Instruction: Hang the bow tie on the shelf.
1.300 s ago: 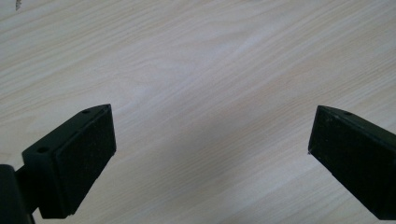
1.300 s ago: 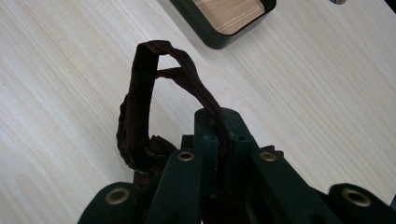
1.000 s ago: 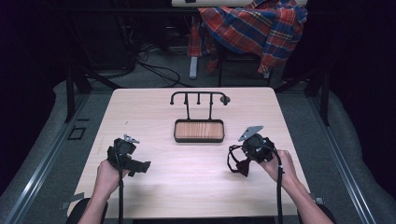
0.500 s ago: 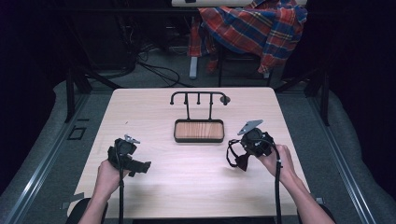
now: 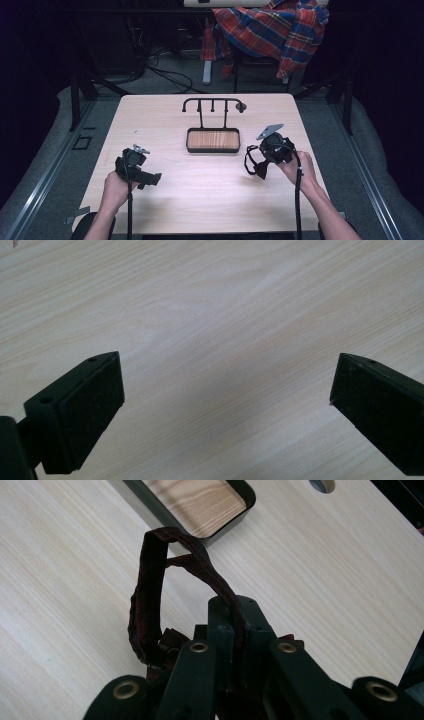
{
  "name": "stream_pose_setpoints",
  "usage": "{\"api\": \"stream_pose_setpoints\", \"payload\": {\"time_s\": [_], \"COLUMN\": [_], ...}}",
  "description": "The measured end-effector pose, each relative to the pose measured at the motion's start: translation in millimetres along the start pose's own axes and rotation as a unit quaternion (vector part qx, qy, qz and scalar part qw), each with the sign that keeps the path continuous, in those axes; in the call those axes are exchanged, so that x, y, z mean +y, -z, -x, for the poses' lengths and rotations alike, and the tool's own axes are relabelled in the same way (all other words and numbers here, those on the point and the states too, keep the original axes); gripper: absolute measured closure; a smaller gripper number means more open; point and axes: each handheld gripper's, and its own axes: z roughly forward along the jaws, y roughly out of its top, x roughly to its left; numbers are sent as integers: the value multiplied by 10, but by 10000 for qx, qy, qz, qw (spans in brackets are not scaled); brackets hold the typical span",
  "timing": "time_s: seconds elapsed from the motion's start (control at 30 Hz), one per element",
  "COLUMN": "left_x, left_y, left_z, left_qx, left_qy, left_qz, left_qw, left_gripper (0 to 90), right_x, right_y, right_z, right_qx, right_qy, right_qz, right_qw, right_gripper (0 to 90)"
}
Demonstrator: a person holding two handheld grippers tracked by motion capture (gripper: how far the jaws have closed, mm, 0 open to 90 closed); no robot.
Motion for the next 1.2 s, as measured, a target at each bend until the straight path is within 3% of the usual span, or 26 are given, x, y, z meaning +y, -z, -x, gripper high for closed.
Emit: {"api": "stream_pose_setpoints", "payload": {"time_s": [0.3,1.2], "left_x": [0,2], "left_y": [2,-5], "left_z": [-2,-2], "left_qx": [2,-16], "left_qy": [-3,-12], "left_qz": [2,-9], "left_qw": [10000,10000], "left_gripper": [10,10], "right_x": [48,217], "right_y": [14,-53], "right_z": [67,93], "right_qx": [-48,-45], "right_qy": [-132,-96], "right_qz": [105,93], "right_qw": [9998,9999], "right_gripper": [864,864]}}
